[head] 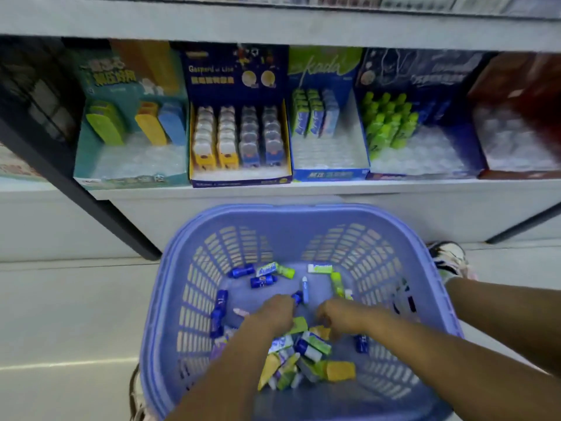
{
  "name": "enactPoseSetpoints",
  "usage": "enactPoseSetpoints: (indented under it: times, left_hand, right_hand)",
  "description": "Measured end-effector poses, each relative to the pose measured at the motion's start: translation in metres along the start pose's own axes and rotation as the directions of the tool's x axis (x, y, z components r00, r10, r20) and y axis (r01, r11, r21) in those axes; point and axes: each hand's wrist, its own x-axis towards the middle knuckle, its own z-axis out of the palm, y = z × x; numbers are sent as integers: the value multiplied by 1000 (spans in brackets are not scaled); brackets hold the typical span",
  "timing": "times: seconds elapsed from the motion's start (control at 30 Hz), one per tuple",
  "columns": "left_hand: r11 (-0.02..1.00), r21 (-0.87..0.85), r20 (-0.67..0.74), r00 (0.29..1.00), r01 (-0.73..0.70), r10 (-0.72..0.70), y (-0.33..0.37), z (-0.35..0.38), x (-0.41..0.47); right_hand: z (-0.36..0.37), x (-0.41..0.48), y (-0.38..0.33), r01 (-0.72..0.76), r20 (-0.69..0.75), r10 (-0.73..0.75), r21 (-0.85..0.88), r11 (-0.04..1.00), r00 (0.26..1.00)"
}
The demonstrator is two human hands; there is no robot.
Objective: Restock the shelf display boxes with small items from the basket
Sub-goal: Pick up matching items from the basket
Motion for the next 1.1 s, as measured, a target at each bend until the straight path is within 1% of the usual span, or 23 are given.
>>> enactPoseSetpoints:
  times: [0.07,0.13,0.2,0.27,0.33,0.37,0.4,0.5,0.57,0.63,0.7,0.73,0.8,0.83,0.9,0.97,1.0,1.03,1.07,1.1]
  left_hand:
    - [1000,17,5,1000,16,-16,-1,13,7]
    - [999,47,-2,1000,12,-12,0,20,15]
    - [993,117,-11,1000,11,-10,4,24,21]
    - [980,199,-13,1000,23,-21,9,29,27]
    - [964,264,-13,1000,22,-19,13,33,30]
    - [961,276,-17,1000,16,-12,13,34,31]
    - [963,271,-20,1000,8,-2,13,34,32]
    - [980,197,-6,1000,7,-6,7,32,34]
    - [989,146,0,1000,29,-29,3,29,35]
    - [994,94,-8,998,56,-56,1,22,34]
    - [997,3,-36,997,75,-75,-2,12,34]
    - [994,-57,-55,994,88,-91,-2,7,33]
    - [975,-196,-84,988,108,-127,-2,-5,32]
    - [954,-275,-88,985,116,-146,-1,-11,31]
    - [902,-415,-71,984,121,-165,1,-25,28]
    - [828,-546,-21,985,132,-171,2,-43,23]
    - [758,-639,0,986,130,-169,2,-51,19]
    - [665,-736,13,984,128,-175,2,-59,15]
    - [559,-821,18,983,118,-181,2,-67,9]
    - [451,-887,19,983,100,-182,3,-76,0]
  right_hand:
    - [8,9,-1,10,69,-6,-53,999,998]
    - [13,15,-1,-34,106,42,-81,996,993]
    - [16,16,2,-65,160,78,-89,994,984]
    - [20,16,7,-99,258,103,-28,995,961]
    - [26,16,10,-94,350,87,5,996,933]
    - [28,17,9,-94,370,79,23,995,926]
    - [31,21,8,-111,361,77,75,991,929]
    - [38,27,3,-138,272,67,249,959,960]
    - [44,31,-1,-161,245,91,283,946,965]
    - [49,31,-5,-147,224,86,273,951,971]
    - [50,30,-9,-137,208,81,269,953,975]
    - [49,28,-11,-138,214,86,243,960,973]
    - [47,28,-13,-138,271,92,156,978,958]
    - [46,27,-13,-126,303,93,92,988,948]
    - [44,26,-15,-110,314,105,-2,994,944]
    - [35,18,-15,-59,273,80,-84,995,959]
    - [30,13,-13,-34,262,63,-113,993,963]
    - [23,8,-10,-15,265,42,-105,994,963]
    - [16,2,-7,-10,263,26,-63,998,964]
    - [8,-3,-4,-37,284,27,32,999,958]
